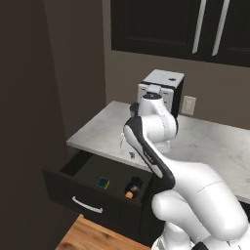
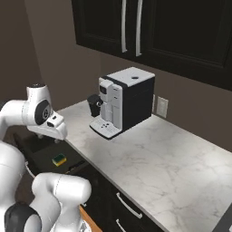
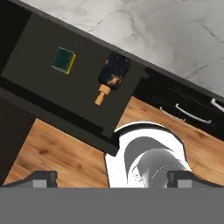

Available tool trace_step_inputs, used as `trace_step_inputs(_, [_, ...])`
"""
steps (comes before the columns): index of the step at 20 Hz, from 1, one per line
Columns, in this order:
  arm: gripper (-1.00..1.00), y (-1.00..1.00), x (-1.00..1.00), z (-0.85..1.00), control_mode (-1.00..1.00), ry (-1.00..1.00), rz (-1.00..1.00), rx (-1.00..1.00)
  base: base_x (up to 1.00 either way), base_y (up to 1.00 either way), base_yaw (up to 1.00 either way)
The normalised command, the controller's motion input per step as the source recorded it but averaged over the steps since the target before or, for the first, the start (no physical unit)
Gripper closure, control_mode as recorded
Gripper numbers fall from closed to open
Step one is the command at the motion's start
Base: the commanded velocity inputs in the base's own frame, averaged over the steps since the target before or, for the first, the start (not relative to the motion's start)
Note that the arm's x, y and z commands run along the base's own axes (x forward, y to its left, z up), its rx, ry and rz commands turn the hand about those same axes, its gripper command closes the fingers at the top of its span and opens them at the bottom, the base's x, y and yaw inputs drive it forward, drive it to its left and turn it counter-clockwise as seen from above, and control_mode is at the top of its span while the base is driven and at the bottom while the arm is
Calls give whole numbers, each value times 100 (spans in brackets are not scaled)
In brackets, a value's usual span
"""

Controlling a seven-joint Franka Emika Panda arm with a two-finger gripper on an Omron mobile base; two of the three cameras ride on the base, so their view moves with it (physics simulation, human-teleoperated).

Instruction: Restock the sink supplies by placing the sponge and soap dispenser on the counter and next to the sink. Make sure the soap dispenser is upright.

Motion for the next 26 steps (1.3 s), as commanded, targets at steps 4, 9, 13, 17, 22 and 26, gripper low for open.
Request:
trace_step_inputs(4, [-100, 57, 32, -78, -100, 28, -17, 1, 0, 0, 0])
trace_step_inputs(9, [-100, 33, 39, -67, -100, 18, -15, 0, 0, 0, 0])
trace_step_inputs(13, [-100, 31, 36, -56, -100, 14, -12, 0, 0, 0, 0])
trace_step_inputs(17, [-100, 26, 28, -40, -100, 8, -11, 0, 0, 0, 0])
trace_step_inputs(22, [-100, 14, 17, -27, -100, 1, -8, 0, 0, 0, 0])
trace_step_inputs(26, [-100, 6, 14, -20, -100, 1, -2, 0, 0, 0, 0])
